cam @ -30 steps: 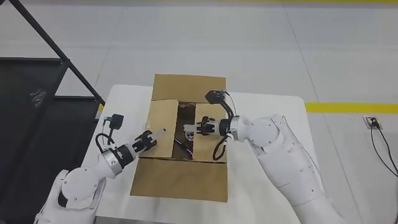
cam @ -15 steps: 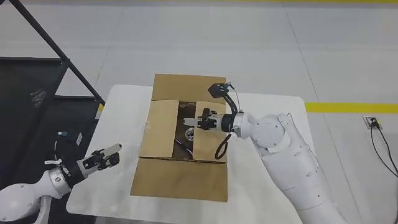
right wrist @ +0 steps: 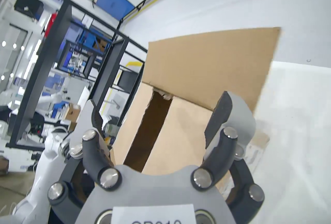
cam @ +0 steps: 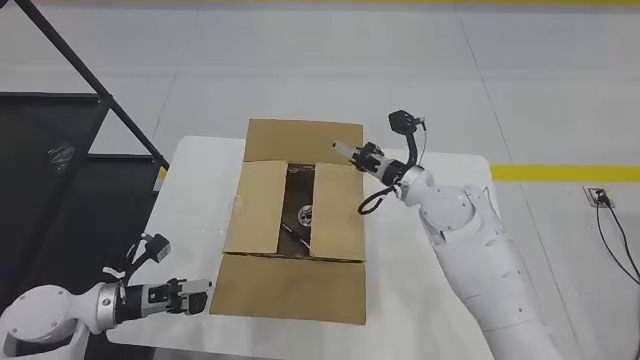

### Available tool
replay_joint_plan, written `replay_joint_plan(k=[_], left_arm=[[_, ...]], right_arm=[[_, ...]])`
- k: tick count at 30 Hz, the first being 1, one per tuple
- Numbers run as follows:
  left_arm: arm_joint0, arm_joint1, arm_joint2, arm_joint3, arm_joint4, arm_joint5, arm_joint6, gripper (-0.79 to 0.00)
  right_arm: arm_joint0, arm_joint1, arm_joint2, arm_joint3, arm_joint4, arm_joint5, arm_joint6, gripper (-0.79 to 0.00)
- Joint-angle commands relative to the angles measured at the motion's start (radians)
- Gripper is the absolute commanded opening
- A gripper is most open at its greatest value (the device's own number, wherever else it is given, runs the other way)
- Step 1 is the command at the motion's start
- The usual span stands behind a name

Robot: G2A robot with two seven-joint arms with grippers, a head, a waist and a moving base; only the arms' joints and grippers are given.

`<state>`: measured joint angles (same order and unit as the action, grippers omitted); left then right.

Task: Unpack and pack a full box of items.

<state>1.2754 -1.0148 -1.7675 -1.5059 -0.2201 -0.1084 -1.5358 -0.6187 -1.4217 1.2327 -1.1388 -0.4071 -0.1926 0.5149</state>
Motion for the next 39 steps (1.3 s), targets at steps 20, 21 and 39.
replay_joint_plan(k=[20,21,39], left_arm=[[-0.009,0.038,0.057,-0.021,-0.18,0.025,0.014,0.0],[-0.009,0.039,0.057,-0.022,-0.185,0.03,0.018,0.0],[0.007,0.046,0.035,-0.042,-0.361,0.103,0.196,0.0]], right_arm=[[0.22,-0.079,-0.098,0.606,0.158,-0.286,-0.186,0.0],[0.23,-0.084,-0.103,0.625,0.171,-0.297,-0.177,0.0],[0.291,-0.08,-0.01,0.748,0.497,-0.602,0.121,0.0]])
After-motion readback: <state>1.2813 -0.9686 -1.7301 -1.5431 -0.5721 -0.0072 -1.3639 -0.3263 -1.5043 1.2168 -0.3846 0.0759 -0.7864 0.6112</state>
